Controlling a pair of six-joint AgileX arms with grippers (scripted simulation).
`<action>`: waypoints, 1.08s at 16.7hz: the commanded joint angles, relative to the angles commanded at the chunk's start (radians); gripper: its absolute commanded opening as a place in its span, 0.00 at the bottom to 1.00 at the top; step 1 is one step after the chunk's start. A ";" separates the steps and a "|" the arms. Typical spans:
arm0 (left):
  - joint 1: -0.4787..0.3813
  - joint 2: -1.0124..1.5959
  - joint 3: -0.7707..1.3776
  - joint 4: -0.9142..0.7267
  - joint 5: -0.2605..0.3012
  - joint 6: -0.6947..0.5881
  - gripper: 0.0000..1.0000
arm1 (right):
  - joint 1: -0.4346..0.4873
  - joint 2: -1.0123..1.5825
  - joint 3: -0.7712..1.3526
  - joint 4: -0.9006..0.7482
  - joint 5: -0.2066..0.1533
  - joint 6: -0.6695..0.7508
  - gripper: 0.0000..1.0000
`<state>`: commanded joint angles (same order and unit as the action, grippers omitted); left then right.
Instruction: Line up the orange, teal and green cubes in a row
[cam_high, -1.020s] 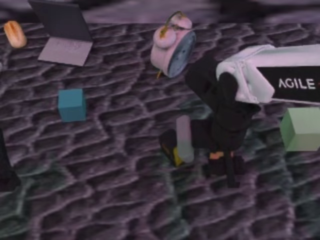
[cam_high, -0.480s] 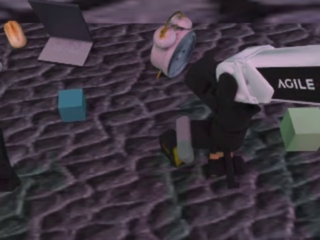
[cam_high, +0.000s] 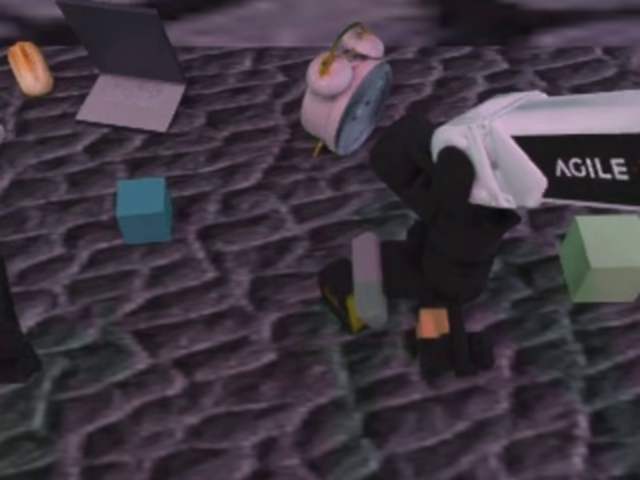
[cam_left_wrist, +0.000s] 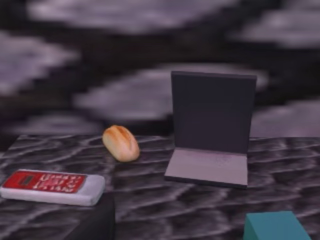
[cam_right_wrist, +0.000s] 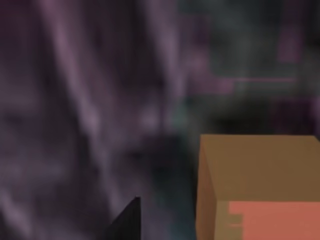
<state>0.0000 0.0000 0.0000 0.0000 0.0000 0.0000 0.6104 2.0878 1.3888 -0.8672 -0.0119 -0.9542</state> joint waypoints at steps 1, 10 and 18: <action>0.000 0.000 0.000 0.000 0.000 0.000 1.00 | 0.000 0.000 0.000 0.000 0.000 0.000 1.00; 0.000 0.000 0.000 0.000 0.000 0.000 1.00 | 0.000 -0.014 0.032 -0.041 0.000 -0.002 1.00; 0.000 0.000 0.000 0.000 0.000 0.000 1.00 | 0.004 -0.090 0.159 -0.249 -0.001 -0.005 1.00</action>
<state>0.0000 0.0000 0.0000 0.0000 0.0000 0.0000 0.6146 1.9978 1.5483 -1.1160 -0.0126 -0.9595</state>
